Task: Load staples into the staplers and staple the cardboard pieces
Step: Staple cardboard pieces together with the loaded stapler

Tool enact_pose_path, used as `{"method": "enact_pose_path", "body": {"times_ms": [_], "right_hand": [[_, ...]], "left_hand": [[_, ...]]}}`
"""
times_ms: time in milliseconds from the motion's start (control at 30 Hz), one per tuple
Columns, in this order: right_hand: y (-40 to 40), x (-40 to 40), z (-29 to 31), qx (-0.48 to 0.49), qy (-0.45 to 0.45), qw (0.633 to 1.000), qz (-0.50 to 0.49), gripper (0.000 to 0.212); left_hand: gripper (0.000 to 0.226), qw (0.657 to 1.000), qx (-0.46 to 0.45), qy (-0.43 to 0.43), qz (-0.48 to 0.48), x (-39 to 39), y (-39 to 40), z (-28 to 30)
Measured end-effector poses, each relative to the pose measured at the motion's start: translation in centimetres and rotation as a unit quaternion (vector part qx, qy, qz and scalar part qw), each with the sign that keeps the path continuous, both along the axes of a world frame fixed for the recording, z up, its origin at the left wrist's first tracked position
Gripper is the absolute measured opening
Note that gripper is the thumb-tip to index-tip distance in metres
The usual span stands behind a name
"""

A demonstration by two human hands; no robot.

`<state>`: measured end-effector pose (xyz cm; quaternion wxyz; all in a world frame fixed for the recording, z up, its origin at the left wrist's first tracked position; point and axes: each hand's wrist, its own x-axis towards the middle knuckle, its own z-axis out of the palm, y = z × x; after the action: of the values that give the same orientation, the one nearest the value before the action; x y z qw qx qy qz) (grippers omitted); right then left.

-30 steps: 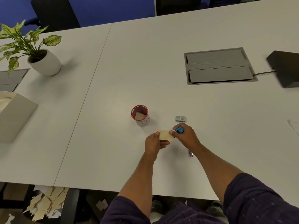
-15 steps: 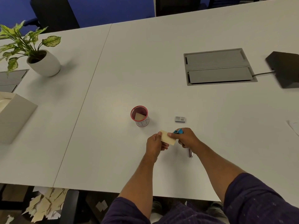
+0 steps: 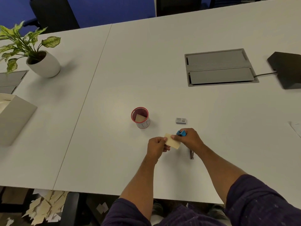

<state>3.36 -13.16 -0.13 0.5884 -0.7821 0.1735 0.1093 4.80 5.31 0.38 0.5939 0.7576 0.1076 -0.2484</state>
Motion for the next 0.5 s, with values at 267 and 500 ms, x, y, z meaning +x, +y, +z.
{"method": "enact_pose_path", "body": {"times_ms": [267,500], "right_hand": [[0.05,0.27,-0.19,-0.03,0.015,0.999,0.043,0.028],[-0.31,0.12,-0.3,-0.066,0.01,0.997,0.044,0.029]], "left_hand": [[0.026,0.997,0.025,-0.007,-0.07,0.08,-0.94,0.09],[0.023,0.993,-0.002,0.031,-0.115,-0.22,-0.46,0.09]]}}
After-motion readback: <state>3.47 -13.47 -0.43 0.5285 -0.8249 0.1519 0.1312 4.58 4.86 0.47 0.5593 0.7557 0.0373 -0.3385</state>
